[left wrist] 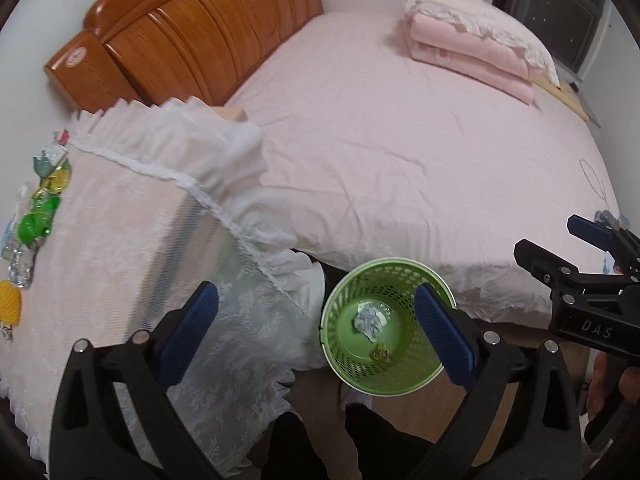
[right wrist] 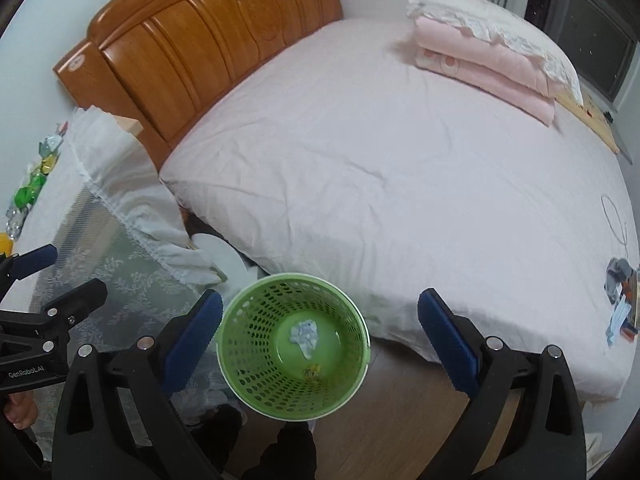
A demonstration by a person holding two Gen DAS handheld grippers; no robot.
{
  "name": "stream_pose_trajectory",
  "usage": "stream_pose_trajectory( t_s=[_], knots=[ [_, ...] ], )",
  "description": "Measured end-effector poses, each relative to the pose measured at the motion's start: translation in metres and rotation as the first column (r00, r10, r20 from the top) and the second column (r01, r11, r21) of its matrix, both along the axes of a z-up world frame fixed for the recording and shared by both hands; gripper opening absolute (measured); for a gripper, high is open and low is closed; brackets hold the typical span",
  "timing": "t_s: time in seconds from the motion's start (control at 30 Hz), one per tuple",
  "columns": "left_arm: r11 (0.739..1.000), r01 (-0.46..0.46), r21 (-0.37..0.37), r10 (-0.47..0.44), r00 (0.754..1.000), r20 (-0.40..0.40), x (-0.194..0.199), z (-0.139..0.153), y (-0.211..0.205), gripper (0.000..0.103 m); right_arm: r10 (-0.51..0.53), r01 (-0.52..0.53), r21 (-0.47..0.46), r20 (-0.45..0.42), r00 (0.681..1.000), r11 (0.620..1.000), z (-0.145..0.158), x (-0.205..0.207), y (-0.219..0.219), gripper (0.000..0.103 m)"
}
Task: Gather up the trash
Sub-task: 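Move both tools back over the bed toward the remaining trash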
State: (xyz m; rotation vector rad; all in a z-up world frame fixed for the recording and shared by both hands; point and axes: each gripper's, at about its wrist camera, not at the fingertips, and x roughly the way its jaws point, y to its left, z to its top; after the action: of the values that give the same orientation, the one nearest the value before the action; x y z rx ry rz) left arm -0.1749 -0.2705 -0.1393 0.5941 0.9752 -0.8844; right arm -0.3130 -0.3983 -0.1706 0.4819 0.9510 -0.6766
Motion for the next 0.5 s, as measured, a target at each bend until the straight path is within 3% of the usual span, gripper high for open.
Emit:
stream_pose_trajectory(
  t_s=[0.23, 0.5],
  knots=[
    [0.986, -0.136, -0.095, 0.143, 0.988, 0.061, 0.035, 0.059, 0.053, 0.095, 0.145, -0.137, -0.09, 0.091, 0.985, 0.986, 0.059, 0.047, 0.038, 0.101],
    [0.956, -0.251, -0.152, 0.266, 0.961, 0.081, 0.066, 0.081, 0.1, 0.095, 0.27, -0.252, -0.154, 0.108, 0.957, 0.955, 0.086, 0.088, 0.078, 0.101]
  ],
)
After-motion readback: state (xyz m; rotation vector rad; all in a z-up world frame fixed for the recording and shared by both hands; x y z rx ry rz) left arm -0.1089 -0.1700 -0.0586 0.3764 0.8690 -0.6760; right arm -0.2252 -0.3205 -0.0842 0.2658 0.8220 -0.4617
